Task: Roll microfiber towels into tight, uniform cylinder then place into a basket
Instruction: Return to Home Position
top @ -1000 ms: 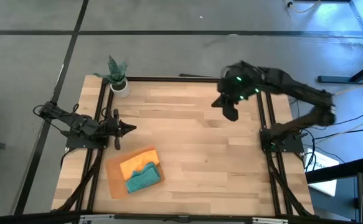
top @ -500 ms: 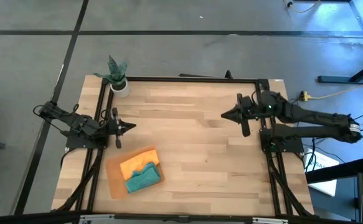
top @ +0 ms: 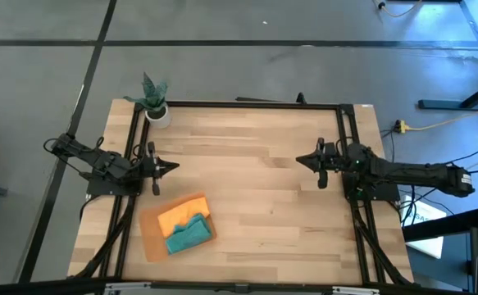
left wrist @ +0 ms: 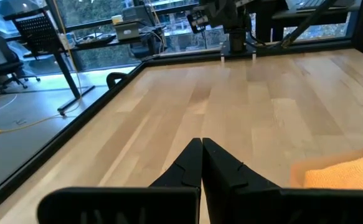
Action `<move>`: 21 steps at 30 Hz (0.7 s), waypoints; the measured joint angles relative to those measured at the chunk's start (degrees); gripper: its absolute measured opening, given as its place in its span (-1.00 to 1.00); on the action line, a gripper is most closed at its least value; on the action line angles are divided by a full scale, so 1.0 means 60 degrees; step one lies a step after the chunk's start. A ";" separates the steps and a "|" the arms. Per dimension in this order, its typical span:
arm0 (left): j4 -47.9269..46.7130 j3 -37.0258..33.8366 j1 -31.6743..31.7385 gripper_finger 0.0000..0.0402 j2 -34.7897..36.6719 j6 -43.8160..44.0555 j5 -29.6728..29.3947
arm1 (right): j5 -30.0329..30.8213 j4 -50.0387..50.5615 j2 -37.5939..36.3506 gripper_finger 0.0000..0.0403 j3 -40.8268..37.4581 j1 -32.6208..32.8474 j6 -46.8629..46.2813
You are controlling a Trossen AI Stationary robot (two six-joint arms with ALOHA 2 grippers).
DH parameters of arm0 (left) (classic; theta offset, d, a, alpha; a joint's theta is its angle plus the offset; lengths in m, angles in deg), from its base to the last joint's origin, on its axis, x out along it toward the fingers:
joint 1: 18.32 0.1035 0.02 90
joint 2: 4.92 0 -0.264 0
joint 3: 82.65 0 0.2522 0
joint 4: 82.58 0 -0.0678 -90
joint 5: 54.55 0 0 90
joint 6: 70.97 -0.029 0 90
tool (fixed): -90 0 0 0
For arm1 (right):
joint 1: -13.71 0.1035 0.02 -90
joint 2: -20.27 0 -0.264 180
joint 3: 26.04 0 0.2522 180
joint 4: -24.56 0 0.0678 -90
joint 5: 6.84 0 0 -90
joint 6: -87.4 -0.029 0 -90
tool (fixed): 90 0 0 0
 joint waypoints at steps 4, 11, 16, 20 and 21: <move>-0.0011 0.0000 0.0000 -1.00 -0.0003 0.0004 0.0000 | -0.0007 0.0587 -0.0227 -0.98 -0.0059 0.0000 -0.0032; -0.0011 0.0000 0.0000 -1.00 -0.0004 0.0004 0.0004 | -0.0435 0.0445 -0.0267 -0.98 -0.0070 0.0000 -0.0033; -0.0011 0.0000 0.0000 -1.00 -0.0004 0.0011 0.0004 | -0.0435 0.0449 -0.0267 -0.97 -0.0070 0.0000 0.0058; -0.0011 0.0000 0.0002 -1.00 -0.0004 0.0011 0.0004 | -0.0430 0.0485 -0.0267 -0.97 -0.0070 -0.0004 0.0729; -0.0011 0.0000 0.0003 -1.00 -0.0004 0.0011 0.0004 | -0.0433 0.0492 -0.0267 -0.97 -0.0070 -0.0004 0.0743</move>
